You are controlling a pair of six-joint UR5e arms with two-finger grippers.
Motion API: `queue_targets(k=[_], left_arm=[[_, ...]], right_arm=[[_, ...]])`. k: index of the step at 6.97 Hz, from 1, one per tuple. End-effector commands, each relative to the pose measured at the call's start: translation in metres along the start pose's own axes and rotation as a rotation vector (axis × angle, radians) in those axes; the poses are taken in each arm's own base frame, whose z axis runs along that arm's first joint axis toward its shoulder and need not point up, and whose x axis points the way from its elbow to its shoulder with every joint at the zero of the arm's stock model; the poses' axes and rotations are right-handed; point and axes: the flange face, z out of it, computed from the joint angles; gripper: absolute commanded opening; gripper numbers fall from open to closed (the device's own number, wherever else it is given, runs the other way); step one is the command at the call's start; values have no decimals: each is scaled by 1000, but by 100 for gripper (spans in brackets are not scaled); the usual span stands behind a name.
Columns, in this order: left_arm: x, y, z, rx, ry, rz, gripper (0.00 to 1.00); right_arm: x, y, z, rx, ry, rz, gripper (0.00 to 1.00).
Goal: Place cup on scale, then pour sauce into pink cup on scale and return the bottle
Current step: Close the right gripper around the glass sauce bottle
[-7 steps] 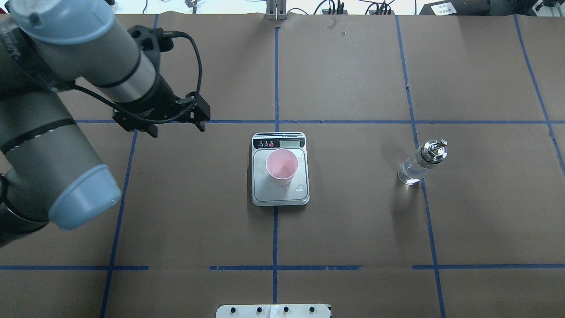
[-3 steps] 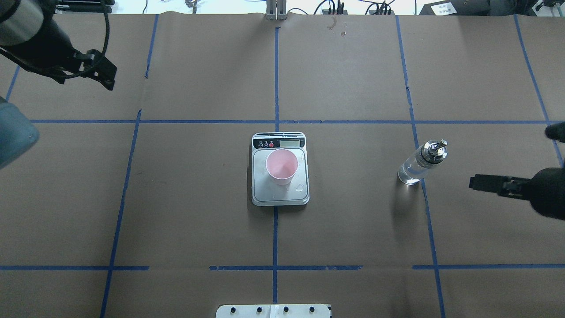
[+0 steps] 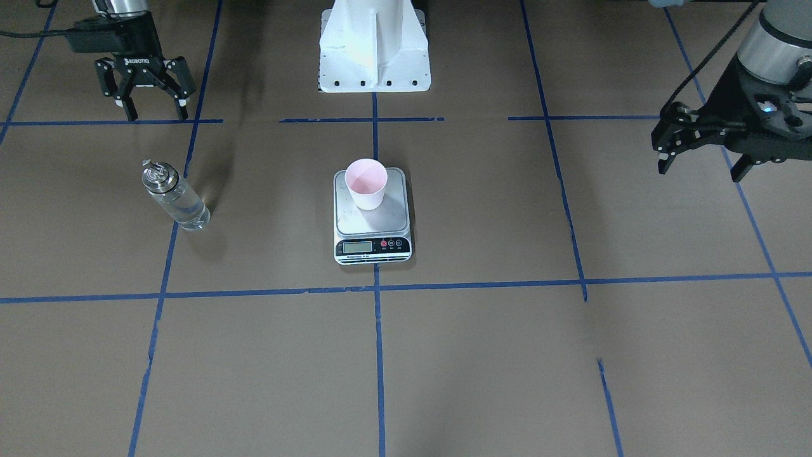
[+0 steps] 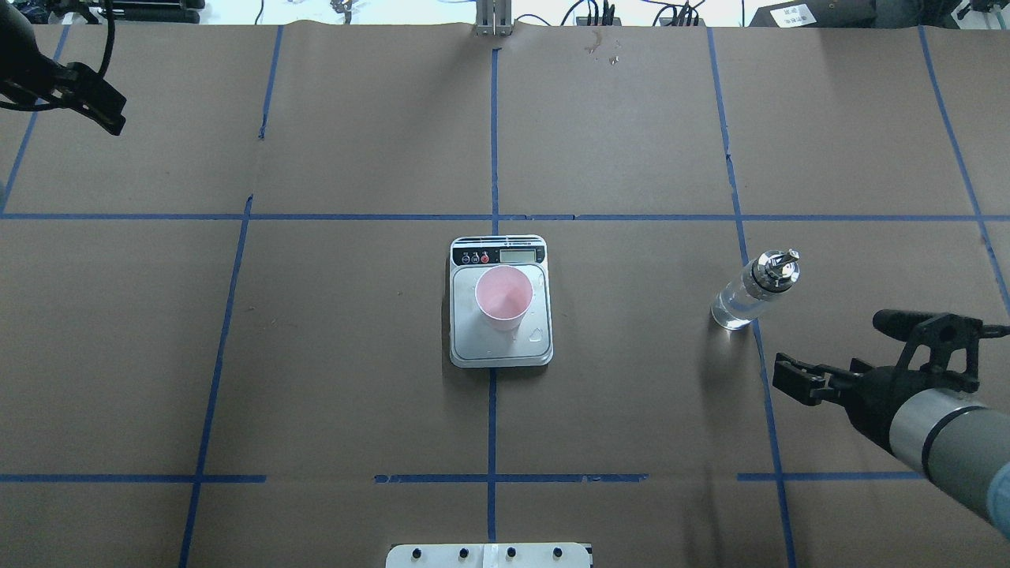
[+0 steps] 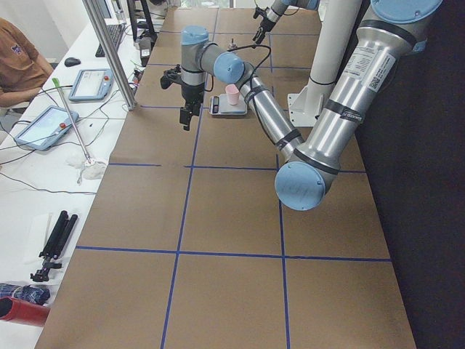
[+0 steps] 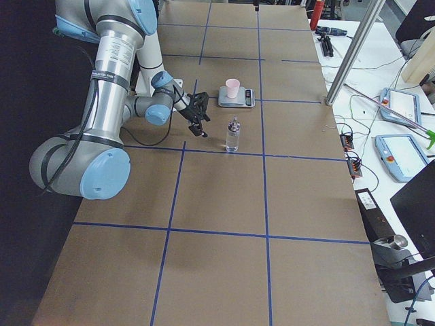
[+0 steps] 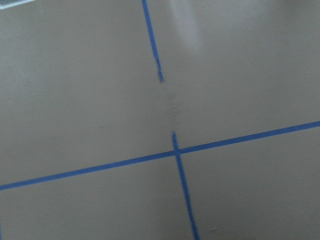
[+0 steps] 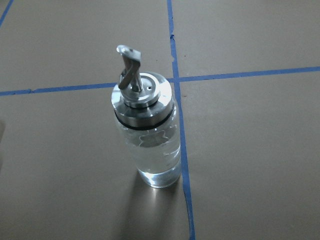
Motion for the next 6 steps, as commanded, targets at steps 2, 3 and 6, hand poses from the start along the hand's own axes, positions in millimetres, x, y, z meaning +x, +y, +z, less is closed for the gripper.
queue_targets(k=[2,3,6], left_arm=[[-54,8,3,-6,-38,68,100],[-63,17,11,-21,-42,99,100],[-106,43,40,6,-56,161,100]], right_arm=[[17,31,58,182,-32,-92,100],[11,31,64,215,-34,-95,100],[9,33,75,267,-10,-170,100]])
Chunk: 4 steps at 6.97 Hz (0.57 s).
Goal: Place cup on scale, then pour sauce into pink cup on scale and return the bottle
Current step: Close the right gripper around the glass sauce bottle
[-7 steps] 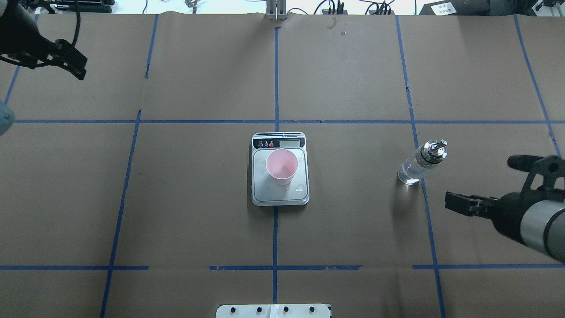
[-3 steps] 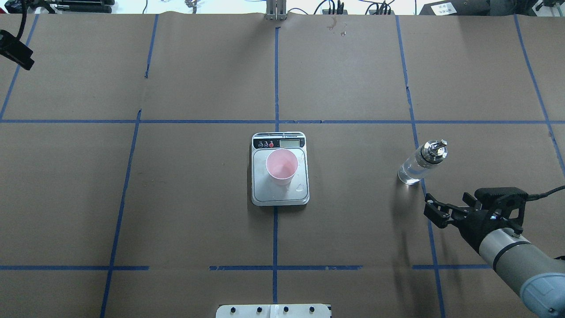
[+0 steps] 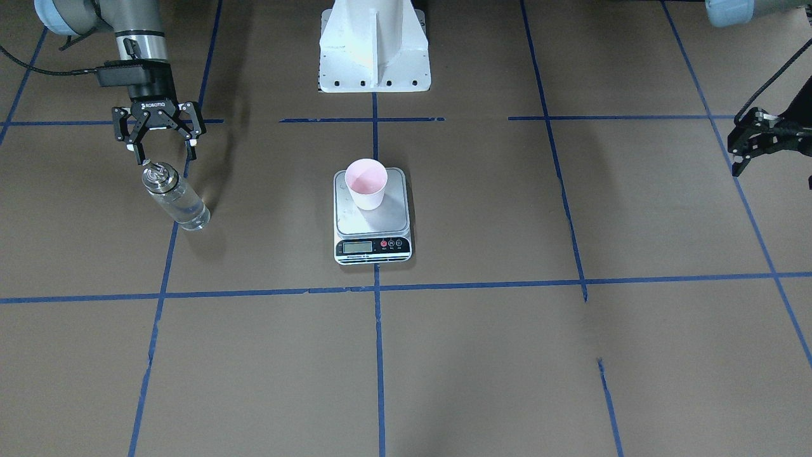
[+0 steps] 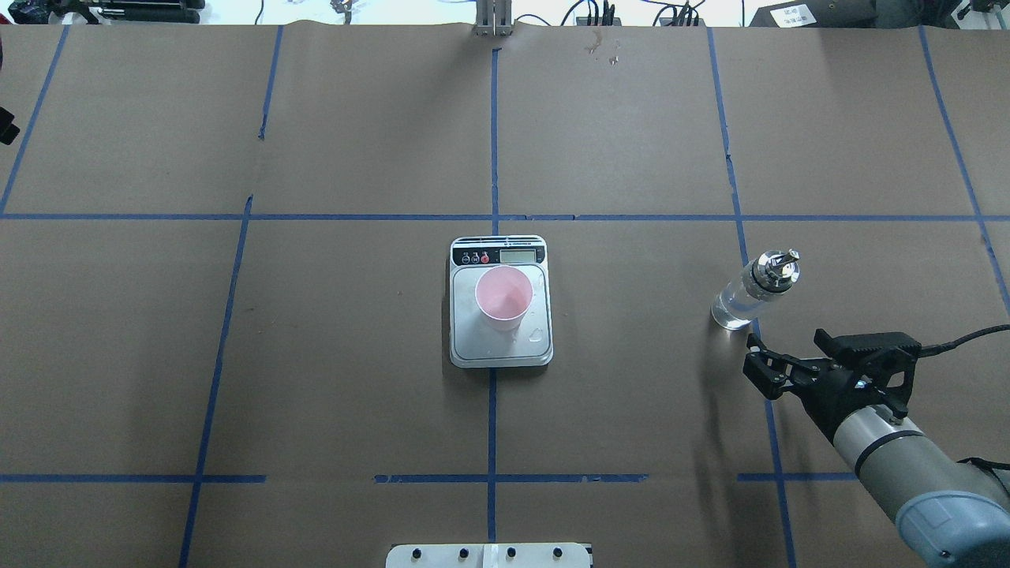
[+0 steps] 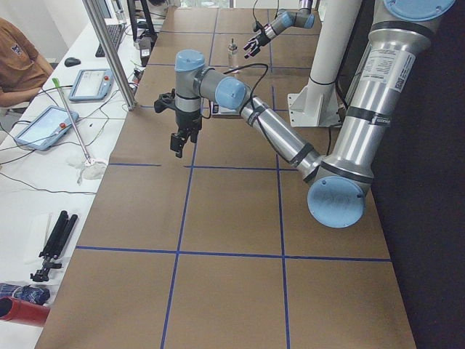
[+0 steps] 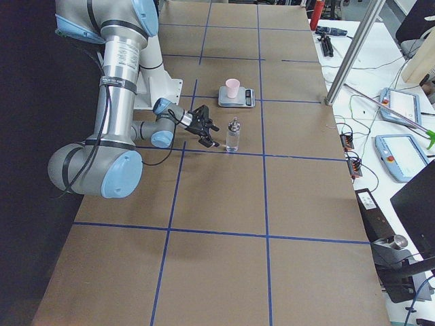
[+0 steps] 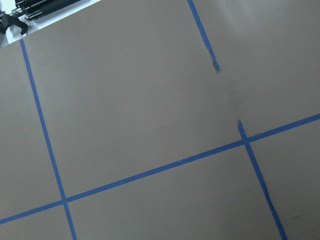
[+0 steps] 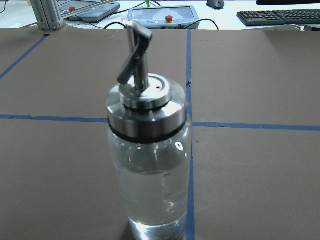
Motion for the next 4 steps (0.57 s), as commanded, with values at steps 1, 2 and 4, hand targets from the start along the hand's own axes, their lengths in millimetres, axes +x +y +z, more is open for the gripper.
queue_targets(k=[1,2,4], left_arm=[[-15,8,12,9,-48,34,100],[-18,9,13,6,-72,57,100],[-20,10,15,0,-74,54,100]], right_arm=[[-14,8,17,55,11,-49,100],[-21,8,21,63,8,-67,100],[-12,7,28,76,32,-81,100]])
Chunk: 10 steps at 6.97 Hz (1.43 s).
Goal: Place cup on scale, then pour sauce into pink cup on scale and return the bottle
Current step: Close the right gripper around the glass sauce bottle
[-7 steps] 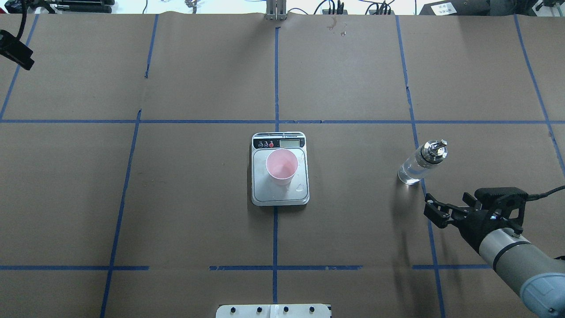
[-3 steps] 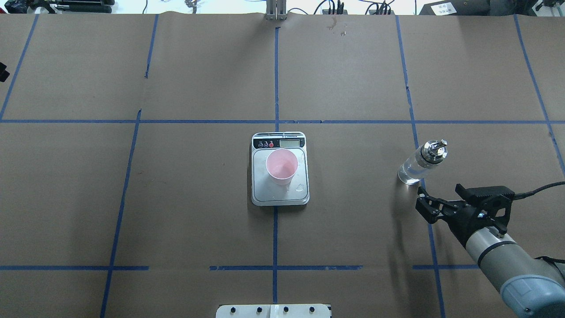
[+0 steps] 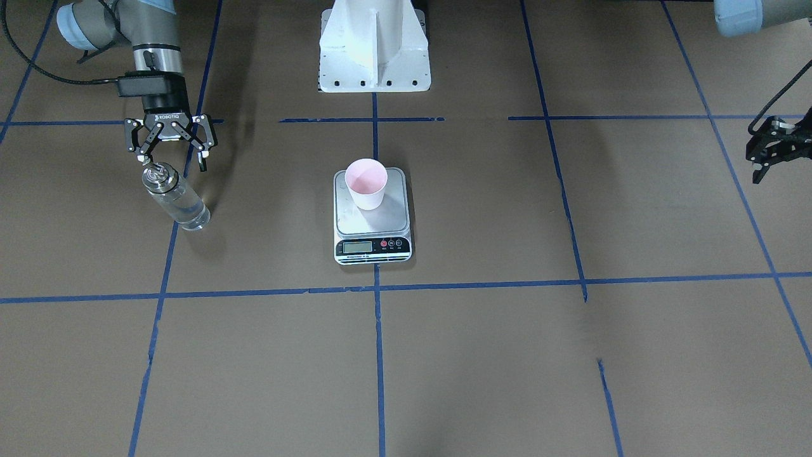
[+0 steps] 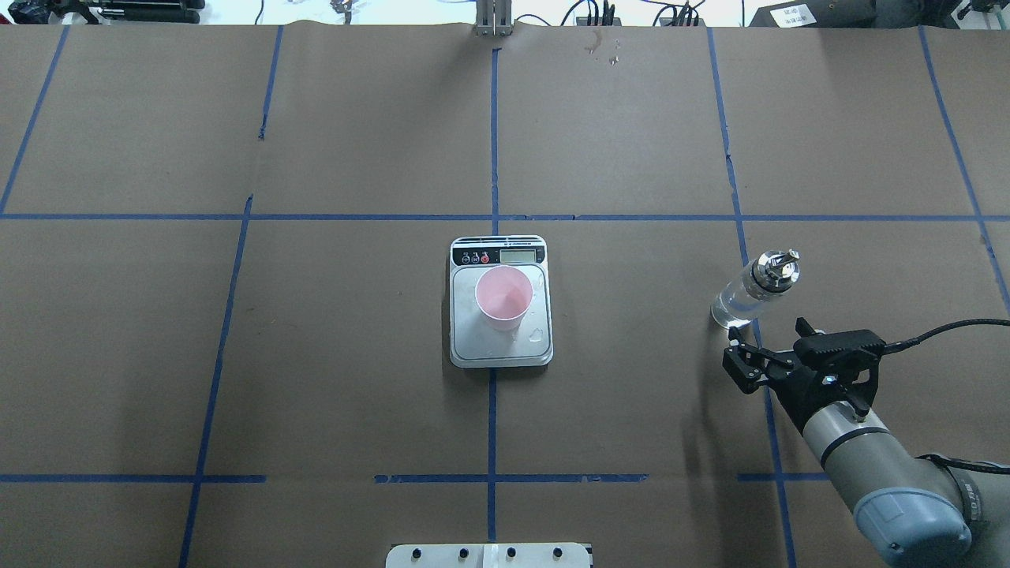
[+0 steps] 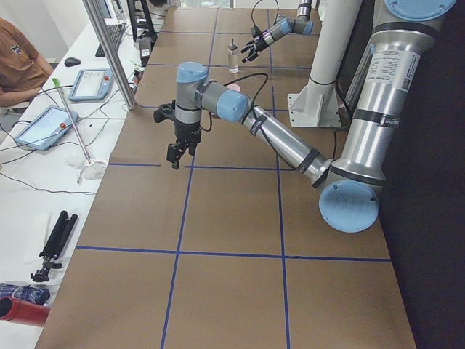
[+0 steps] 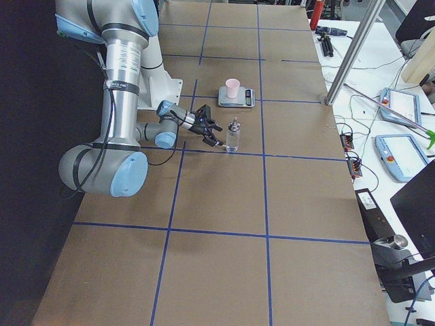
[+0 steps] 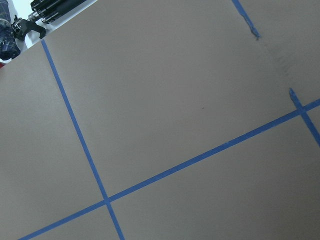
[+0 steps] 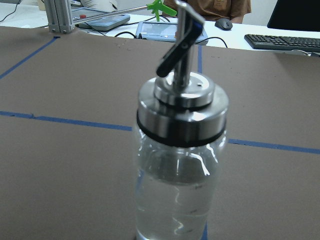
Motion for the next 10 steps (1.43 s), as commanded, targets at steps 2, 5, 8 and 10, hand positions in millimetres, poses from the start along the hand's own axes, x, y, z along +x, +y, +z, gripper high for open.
queue_targets(k=[2,5,8,10], left_arm=[[-2,0,-2,4,-7,0,100],[-3,-2,-6,13,-10,-2,100],[-5,-2,-7,13,-11,-5,100],[-4,-3,-7,14,-11,-4,100]], right_arm=[[10,-13,12,25,33,-34,100],[-7,-25,26,38,27,-17,100],[-12,-31,38,33,31,-4,100],[-16,-39,54,29,38,-4,100]])
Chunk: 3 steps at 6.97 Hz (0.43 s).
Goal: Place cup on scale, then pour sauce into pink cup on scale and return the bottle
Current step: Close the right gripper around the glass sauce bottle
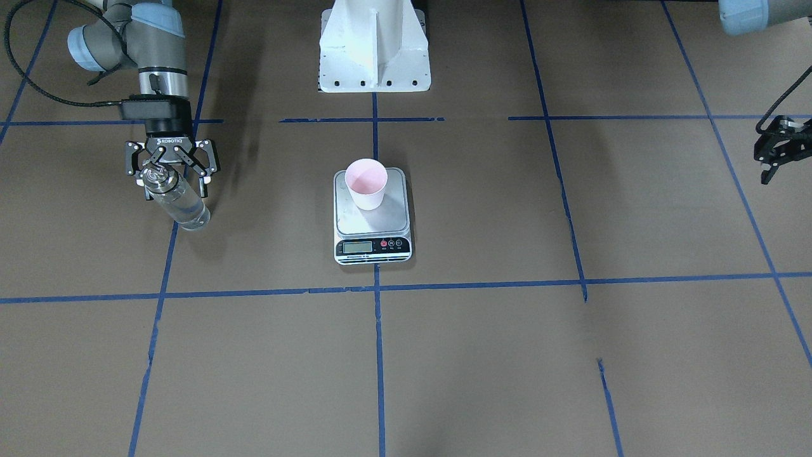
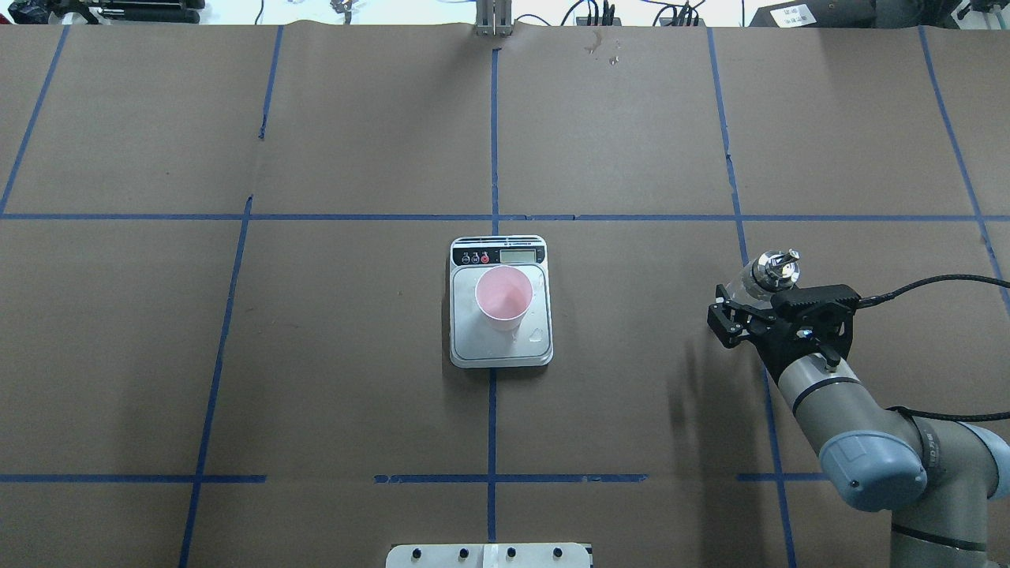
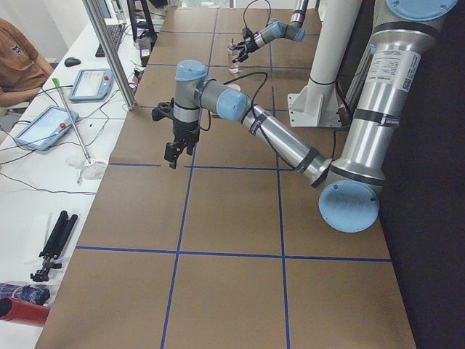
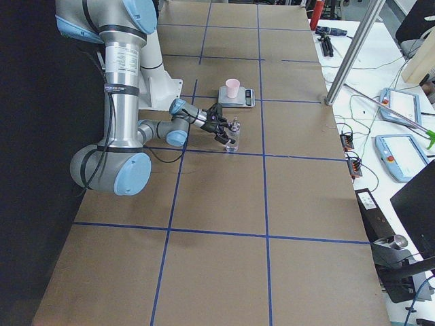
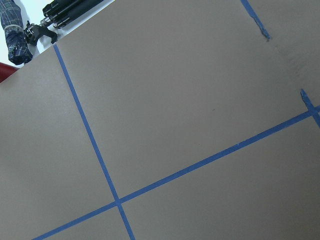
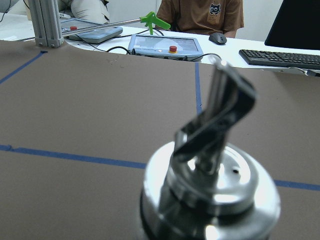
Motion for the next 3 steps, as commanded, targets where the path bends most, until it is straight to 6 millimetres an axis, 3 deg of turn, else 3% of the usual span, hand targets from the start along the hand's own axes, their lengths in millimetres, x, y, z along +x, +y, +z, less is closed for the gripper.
queue_targets(k=[1,3], left_arm=[[2,-1,-5,10,0,3,100],[1,-1,-1,3,2,0,100]], right_arm=[[-8,-10,10,0,-4,-6,100],[-9,-10,10,-1,-6,-7,100]])
